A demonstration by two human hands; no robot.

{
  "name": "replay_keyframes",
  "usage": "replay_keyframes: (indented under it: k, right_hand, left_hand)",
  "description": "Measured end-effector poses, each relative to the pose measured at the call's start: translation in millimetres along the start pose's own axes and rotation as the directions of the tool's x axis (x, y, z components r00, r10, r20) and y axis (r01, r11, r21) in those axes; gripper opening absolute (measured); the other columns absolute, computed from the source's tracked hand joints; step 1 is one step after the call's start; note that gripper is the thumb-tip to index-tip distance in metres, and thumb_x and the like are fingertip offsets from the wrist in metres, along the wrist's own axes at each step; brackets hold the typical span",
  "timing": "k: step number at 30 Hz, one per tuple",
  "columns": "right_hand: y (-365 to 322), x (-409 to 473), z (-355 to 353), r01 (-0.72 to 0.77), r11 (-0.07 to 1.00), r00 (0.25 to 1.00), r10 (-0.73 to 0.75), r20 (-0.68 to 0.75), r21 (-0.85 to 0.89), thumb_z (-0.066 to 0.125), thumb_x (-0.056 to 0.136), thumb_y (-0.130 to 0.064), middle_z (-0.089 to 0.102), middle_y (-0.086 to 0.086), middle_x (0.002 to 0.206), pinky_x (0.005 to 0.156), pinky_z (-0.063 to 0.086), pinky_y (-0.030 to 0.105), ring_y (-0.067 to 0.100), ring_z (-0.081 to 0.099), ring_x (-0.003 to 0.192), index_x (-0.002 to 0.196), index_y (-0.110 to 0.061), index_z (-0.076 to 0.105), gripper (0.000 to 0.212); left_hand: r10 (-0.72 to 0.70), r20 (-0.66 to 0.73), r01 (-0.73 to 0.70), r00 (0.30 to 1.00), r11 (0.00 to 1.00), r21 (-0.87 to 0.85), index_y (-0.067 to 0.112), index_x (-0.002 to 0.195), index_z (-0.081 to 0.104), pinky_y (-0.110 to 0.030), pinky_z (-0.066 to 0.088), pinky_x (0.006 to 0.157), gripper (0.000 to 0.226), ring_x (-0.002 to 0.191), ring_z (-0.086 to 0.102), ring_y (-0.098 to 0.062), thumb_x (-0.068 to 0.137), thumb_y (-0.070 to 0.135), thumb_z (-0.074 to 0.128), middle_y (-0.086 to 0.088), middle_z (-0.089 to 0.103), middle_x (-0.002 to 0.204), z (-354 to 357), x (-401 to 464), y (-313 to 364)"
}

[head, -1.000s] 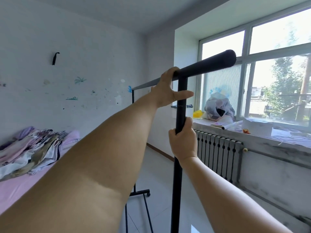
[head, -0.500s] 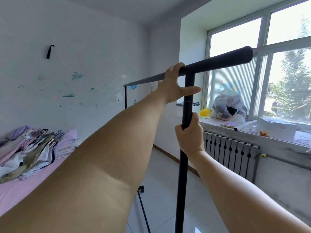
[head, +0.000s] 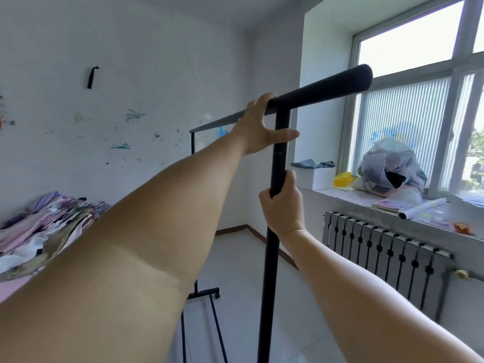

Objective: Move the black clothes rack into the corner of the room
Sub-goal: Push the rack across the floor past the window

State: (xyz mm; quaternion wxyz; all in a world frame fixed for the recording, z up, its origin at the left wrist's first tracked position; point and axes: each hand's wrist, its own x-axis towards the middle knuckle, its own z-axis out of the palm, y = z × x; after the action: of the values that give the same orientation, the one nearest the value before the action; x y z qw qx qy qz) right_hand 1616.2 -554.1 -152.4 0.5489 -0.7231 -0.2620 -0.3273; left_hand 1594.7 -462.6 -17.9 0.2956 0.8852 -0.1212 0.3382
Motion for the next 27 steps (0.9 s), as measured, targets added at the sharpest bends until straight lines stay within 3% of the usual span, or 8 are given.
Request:
replay_keyframes:
  k: [8,12,16,19,23,27]
  right_hand:
    - [66.7,62.7,23.1,-0.005,0.998,0.997,-0.001,0.084,0.068,0.048,0.077,-0.008,0.044,-0.004,0.053,0.047,0.042,0.031,0.017,0.044,0.046,0.085,-0.02,0.032,0.022]
    - [91.9,86.3,44.2,-0.006,0.995,0.994,-0.005,0.109,0.096,0.047,0.078,-0.007,0.044,-0.005,0.052,0.042,0.03,0.023,0.013,0.043,0.043,0.084,-0.02,0.031,0.023]
    - [114.9,108.6,66.7,-0.008,0.994,0.993,-0.005,0.117,0.112,0.047,0.078,-0.006,0.043,-0.005,0.05,0.041,0.029,0.022,0.013,0.042,0.042,0.083,-0.021,0.03,0.023]
    - [131.0,126.6,81.9,-0.006,0.994,0.994,-0.006,0.113,0.105,0.047,0.078,-0.006,0.042,-0.006,0.05,0.04,0.027,0.022,0.012,0.041,0.041,0.082,-0.022,0.029,0.024]
    - [156.4,153.0,103.8,-0.009,0.995,0.993,-0.003,0.116,0.104,0.047,0.079,-0.008,0.043,-0.004,0.052,0.043,0.033,0.025,0.015,0.042,0.043,0.082,-0.022,0.03,0.023]
    - [177.3,177.4,126.9,-0.023,0.995,0.993,0.012,0.114,0.098,0.048,0.079,-0.009,0.044,-0.002,0.054,0.045,0.044,0.037,0.019,0.043,0.045,0.082,-0.022,0.03,0.022]
  left_hand:
    - [-0.036,-0.052,0.038,0.998,0.999,0.036,0.029,0.127,0.032,-0.041,0.036,0.1,0.076,0.121,0.033,-0.018,0.065,0.052,0.069,0.004,0.03,0.131,41.9,66.0,-35.1]
    - [-0.053,-0.073,0.057,0.996,0.997,0.059,0.031,0.126,0.031,-0.036,0.034,0.095,0.077,0.122,0.033,-0.016,0.063,0.054,0.069,0.002,0.032,0.135,53.3,92.8,-62.3]
    - [-0.057,-0.083,0.061,0.995,0.997,0.052,0.03,0.132,0.028,-0.034,0.031,0.095,0.082,0.127,0.032,-0.017,0.065,0.053,0.069,0.001,0.028,0.142,63.2,118.8,-92.3]
    - [-0.058,-0.092,0.062,0.994,0.997,0.048,0.032,0.131,0.028,-0.033,0.03,0.093,0.08,0.12,0.031,-0.013,0.066,0.051,0.069,0.001,0.028,0.14,71.5,138.7,-112.6]
    - [-0.053,-0.105,0.058,0.993,0.997,0.042,0.031,0.129,0.03,-0.034,0.031,0.09,0.077,0.115,0.031,-0.014,0.066,0.051,0.069,-0.001,0.028,0.138,83.0,169.0,-141.7]
    - [-0.053,-0.102,0.062,0.993,0.994,0.088,0.027,0.129,0.031,-0.037,0.035,0.094,0.08,0.121,0.035,-0.023,0.064,0.054,0.07,-0.005,0.03,0.138,91.3,197.5,-170.6]
